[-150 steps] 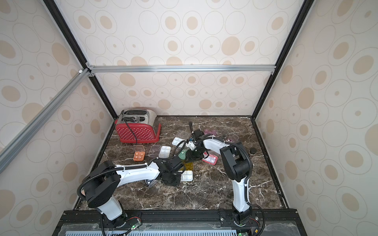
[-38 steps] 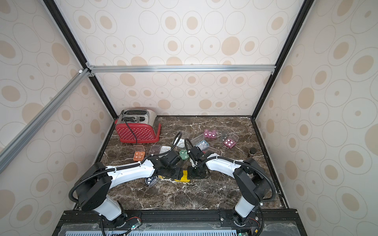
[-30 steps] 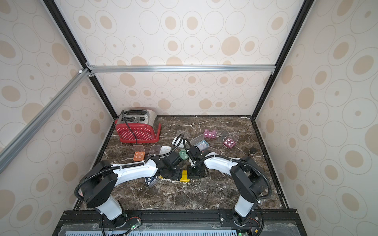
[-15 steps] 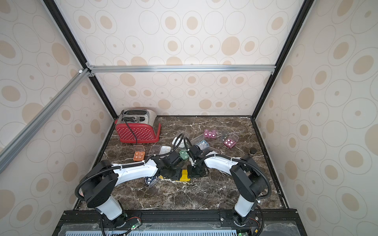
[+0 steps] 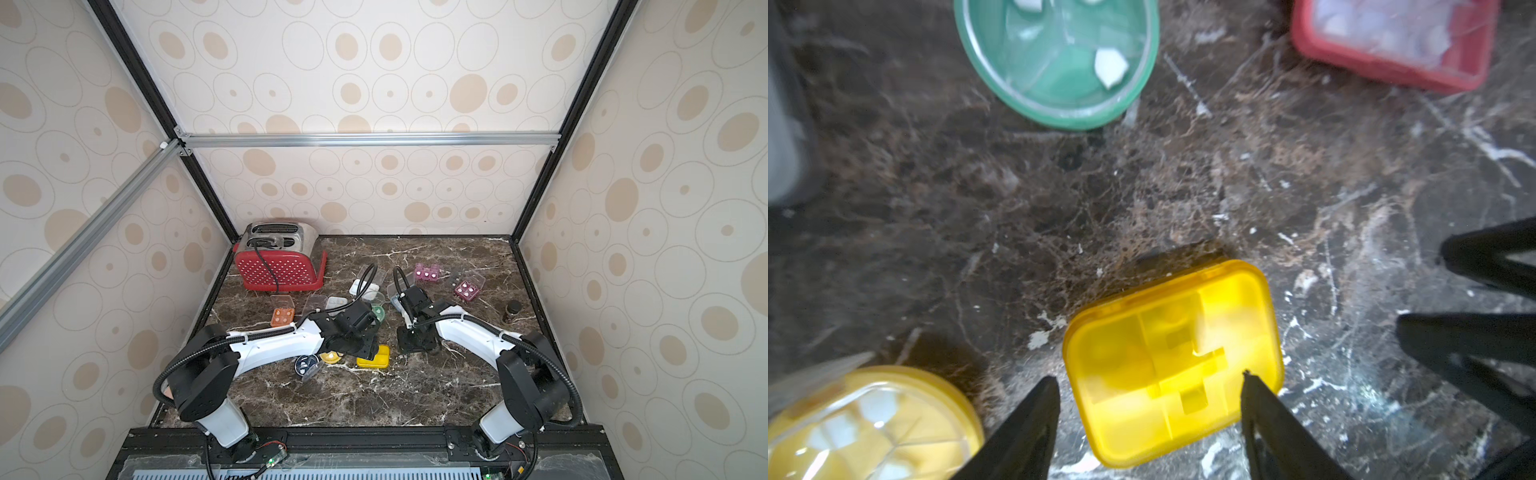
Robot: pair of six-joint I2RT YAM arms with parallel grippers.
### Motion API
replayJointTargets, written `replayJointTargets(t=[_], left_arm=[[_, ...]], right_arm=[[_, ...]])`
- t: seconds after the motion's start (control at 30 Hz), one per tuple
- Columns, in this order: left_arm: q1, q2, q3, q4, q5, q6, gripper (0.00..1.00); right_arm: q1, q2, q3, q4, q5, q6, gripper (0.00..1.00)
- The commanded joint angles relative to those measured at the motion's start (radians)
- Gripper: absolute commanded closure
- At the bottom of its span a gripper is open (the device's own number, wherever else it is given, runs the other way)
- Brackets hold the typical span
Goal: Close pillboxes
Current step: Close the lid on the pillbox, then move the pillbox to the center of the board.
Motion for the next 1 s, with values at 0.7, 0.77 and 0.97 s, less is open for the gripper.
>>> replayJointTargets(t=[0.7,0.77,0.97], left_arm=[[0.271,-0.399,-0.202,-0.307,-0.198,-0.077,0.33],[0.271,-0.360,-0.204,-0.304,-0.194,-0.077,0.38],[0.272,-0.257,-0.176,-0.266,-0.163,-0.048,0.47]], right_arm=[[0.163,0.394,0.613,-0.039,-0.122,-0.149,0.48],[0.162,0.404,0.635,-0.036,-0.136,-0.147,0.49],[0.162,0.388,0.631,-0.029,-0.174,-0.154,0.55]])
